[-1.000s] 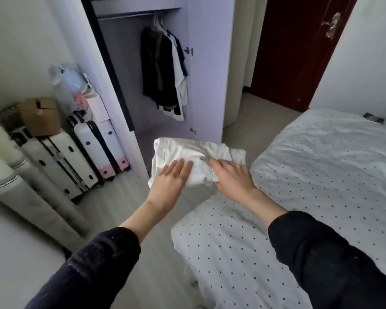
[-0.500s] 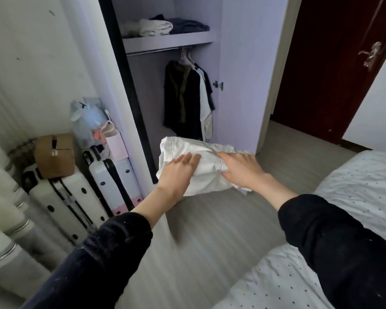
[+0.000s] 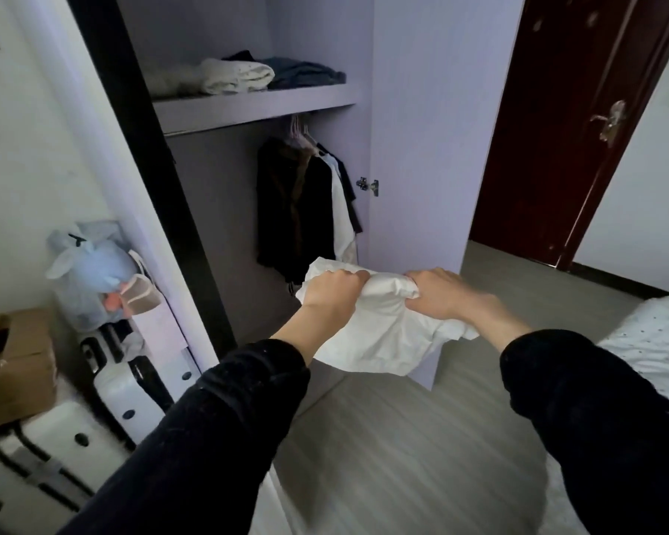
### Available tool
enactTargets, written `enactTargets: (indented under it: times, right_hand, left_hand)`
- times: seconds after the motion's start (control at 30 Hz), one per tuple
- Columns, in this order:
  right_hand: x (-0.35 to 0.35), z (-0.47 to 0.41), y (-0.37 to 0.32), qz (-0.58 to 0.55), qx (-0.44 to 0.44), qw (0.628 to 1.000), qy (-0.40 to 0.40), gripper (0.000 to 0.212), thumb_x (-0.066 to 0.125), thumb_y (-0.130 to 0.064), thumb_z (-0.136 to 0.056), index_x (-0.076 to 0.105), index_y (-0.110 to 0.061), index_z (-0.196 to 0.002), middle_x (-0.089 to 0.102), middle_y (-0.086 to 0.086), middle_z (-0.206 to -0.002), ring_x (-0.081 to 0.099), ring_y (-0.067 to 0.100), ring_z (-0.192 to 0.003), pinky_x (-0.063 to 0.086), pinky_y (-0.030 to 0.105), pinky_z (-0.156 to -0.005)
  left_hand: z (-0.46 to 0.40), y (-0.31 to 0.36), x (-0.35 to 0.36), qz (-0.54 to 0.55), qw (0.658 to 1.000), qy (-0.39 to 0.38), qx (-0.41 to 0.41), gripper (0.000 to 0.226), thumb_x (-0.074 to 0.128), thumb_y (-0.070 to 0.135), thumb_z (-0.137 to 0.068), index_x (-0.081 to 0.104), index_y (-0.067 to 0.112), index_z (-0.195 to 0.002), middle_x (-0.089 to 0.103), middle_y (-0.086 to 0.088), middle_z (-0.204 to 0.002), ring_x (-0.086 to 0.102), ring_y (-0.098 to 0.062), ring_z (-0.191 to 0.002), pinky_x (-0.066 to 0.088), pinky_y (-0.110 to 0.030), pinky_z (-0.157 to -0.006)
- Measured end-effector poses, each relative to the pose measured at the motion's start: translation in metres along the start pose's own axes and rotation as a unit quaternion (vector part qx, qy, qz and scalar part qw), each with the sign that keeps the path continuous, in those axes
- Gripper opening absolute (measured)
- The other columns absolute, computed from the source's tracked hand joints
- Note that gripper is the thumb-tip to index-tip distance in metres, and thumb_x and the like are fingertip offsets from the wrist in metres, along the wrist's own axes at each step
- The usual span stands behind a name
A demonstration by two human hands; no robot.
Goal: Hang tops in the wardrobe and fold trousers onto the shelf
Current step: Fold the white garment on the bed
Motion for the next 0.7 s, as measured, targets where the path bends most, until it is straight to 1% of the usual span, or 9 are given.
enactTargets:
  times: [0.2,0.23,0.3,0.33,0.4,0.5,0.53,0.6,0.7]
  right_hand:
    - [-0.054,-0.115,0.047,-0.034,-0.004,0.999,0.000,0.014,0.054,-0.023,-0.089,0.057,-0.018,-0.102,0.060,0.002,-0.102,0.057,0.026,-0.099,0.042,0.028,-0.074]
    - [-0.065,-0.140,0.054,-0.043,-0.011,0.999,-0.002,0.014,0.054,-0.022,-0.089,0.058,-0.016,-0.101,0.058,0.002,-0.096,0.058,0.025,-0.095,0.041,0.027,-0.071]
    - [-0.088,-0.178,0.064,-0.049,-0.017,0.999,-0.010,0.011,0.054,-0.019,-0.088,0.054,-0.011,-0.081,0.053,0.002,-0.078,0.054,0.021,-0.074,0.036,0.026,-0.058]
    - [-0.100,-0.194,0.066,-0.051,-0.020,0.998,-0.017,0.021,0.054,-0.018,-0.088,0.046,-0.012,-0.069,0.047,0.000,-0.069,0.047,0.018,-0.062,0.031,0.025,-0.052]
    - [-0.127,-0.228,0.066,-0.055,-0.022,0.998,-0.027,0.031,0.056,-0.017,-0.086,0.037,-0.015,-0.063,0.038,-0.001,-0.062,0.035,0.014,-0.053,0.024,0.025,-0.048]
    - [-0.170,-0.284,0.055,-0.068,-0.042,0.996,-0.050,0.015,0.062,-0.022,-0.081,0.051,-0.012,-0.077,0.049,0.002,-0.075,0.045,0.018,-0.063,0.032,0.028,-0.057]
    - [-0.182,-0.300,0.050,-0.080,-0.050,0.994,-0.055,0.016,0.064,-0.024,-0.079,0.055,-0.011,-0.084,0.053,0.003,-0.081,0.049,0.019,-0.068,0.035,0.029,-0.062]
    - [-0.204,-0.332,0.034,-0.090,-0.069,0.992,-0.062,0.019,0.066,-0.026,-0.074,0.055,-0.013,-0.082,0.056,0.003,-0.086,0.051,0.019,-0.072,0.037,0.029,-0.065]
    - [-0.250,-0.396,0.016,-0.104,-0.103,0.988,-0.047,0.030,0.068,-0.033,-0.062,0.057,-0.015,-0.084,0.060,0.004,-0.096,0.056,0.021,-0.081,0.041,0.030,-0.070]
  left_hand:
    - [-0.135,-0.028,-0.017,-0.012,1.000,0.005,-0.004,0.055,0.037,-0.008,-0.086,0.046,0.022,-0.131,0.056,-0.011,-0.117,0.053,-0.034,-0.105,0.044,-0.037,-0.073]
    - [-0.163,-0.035,-0.020,-0.013,1.000,-0.001,-0.010,0.055,0.036,-0.008,-0.086,0.047,0.022,-0.131,0.055,-0.013,-0.117,0.052,-0.035,-0.105,0.044,-0.038,-0.075]
    - [-0.208,-0.049,-0.034,-0.021,0.999,-0.025,-0.013,0.054,0.034,-0.005,-0.088,0.047,0.020,-0.133,0.052,-0.015,-0.119,0.051,-0.036,-0.107,0.039,-0.036,-0.074]
    - [-0.226,-0.055,-0.043,-0.028,0.999,-0.031,-0.008,0.052,0.033,-0.004,-0.088,0.047,0.019,-0.132,0.052,-0.015,-0.121,0.052,-0.036,-0.108,0.037,-0.035,-0.073]
    - [-0.254,-0.067,-0.065,-0.028,0.999,-0.036,-0.001,0.047,0.034,-0.002,-0.090,0.050,0.017,-0.130,0.053,-0.014,-0.122,0.052,-0.034,-0.108,0.035,-0.032,-0.072]
    - [-0.290,-0.098,-0.097,-0.013,0.998,-0.059,-0.020,0.037,0.036,0.001,-0.093,0.054,0.011,-0.123,0.055,-0.011,-0.123,0.052,-0.030,-0.108,0.034,-0.029,-0.069]
    - [-0.301,-0.111,-0.106,-0.002,0.997,-0.067,-0.031,0.037,0.036,0.003,-0.093,0.056,0.012,-0.123,0.056,-0.010,-0.123,0.053,-0.030,-0.107,0.036,-0.029,-0.069]
    - [-0.323,-0.137,-0.126,0.005,0.995,-0.085,-0.055,0.036,0.039,0.007,-0.092,0.057,0.013,-0.123,0.057,-0.009,-0.122,0.055,-0.030,-0.107,0.042,-0.031,-0.074]
    - [-0.380,-0.183,-0.161,-0.039,0.993,-0.078,-0.085,0.032,0.043,0.006,-0.091,0.057,0.011,-0.119,0.058,-0.008,-0.121,0.053,-0.029,-0.111,0.039,-0.031,-0.082]
Point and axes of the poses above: each hand's wrist, its own z-axis away from the middle knuckle, its own x-axis out of the palm, y = z × x, the point moved 8 cm from there along -z, towards the middle knuckle
